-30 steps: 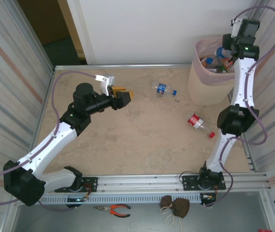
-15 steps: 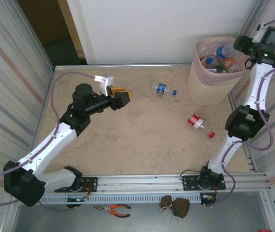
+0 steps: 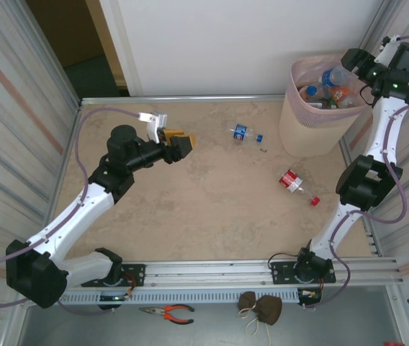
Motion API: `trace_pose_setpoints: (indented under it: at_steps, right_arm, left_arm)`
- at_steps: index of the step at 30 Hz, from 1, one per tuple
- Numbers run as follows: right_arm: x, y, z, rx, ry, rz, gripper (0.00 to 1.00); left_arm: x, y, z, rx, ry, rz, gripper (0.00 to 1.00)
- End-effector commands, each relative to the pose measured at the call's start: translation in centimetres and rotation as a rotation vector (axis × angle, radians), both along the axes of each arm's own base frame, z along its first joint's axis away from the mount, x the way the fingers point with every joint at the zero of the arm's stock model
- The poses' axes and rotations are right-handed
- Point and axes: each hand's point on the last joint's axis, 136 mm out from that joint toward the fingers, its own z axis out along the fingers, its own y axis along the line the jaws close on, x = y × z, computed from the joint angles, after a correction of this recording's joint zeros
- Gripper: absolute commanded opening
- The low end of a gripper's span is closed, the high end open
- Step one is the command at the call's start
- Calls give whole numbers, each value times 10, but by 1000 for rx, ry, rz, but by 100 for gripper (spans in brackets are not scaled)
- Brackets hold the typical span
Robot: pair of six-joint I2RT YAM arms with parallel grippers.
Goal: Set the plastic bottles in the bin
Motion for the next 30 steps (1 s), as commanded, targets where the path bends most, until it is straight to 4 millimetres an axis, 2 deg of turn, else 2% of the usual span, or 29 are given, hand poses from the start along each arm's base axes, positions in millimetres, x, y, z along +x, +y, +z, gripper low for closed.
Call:
trace_pose_setpoints:
  at_steps: [1, 5, 10, 13, 18, 23, 26, 28, 30]
  right_arm:
    - [-11, 29, 12, 29, 1, 70, 83]
    - [-17, 67, 17, 67, -4, 199, 82]
    - [-29, 96, 35, 125, -55, 335, 82]
    - [-34, 100, 42, 113, -72, 347, 81]
    - [-26, 88, 41, 80, -73, 284, 77]
    - [-11, 69, 28, 40, -29, 176, 73]
    - [-2, 78, 16, 68, -11, 238, 71]
    - [6, 88, -1, 100, 28, 286, 70]
    - [14, 85, -28, 110, 112, 262, 65]
  left_arm:
    - [-4, 3, 7, -24, -18, -7, 67]
    - [-5, 3, 9, -30, -17, -7, 67]
    - [-6, 4, 9, -38, -13, -8, 67]
    - [-5, 4, 9, -41, -10, -5, 67]
    - [-5, 3, 8, -45, -7, -8, 67]
    - [-6, 4, 10, -46, -10, -6, 67]
    - [-5, 4, 8, -42, -10, 1, 67]
    - [-5, 5, 8, -40, -10, 1, 67]
    - [-5, 4, 9, -41, -9, -1, 67]
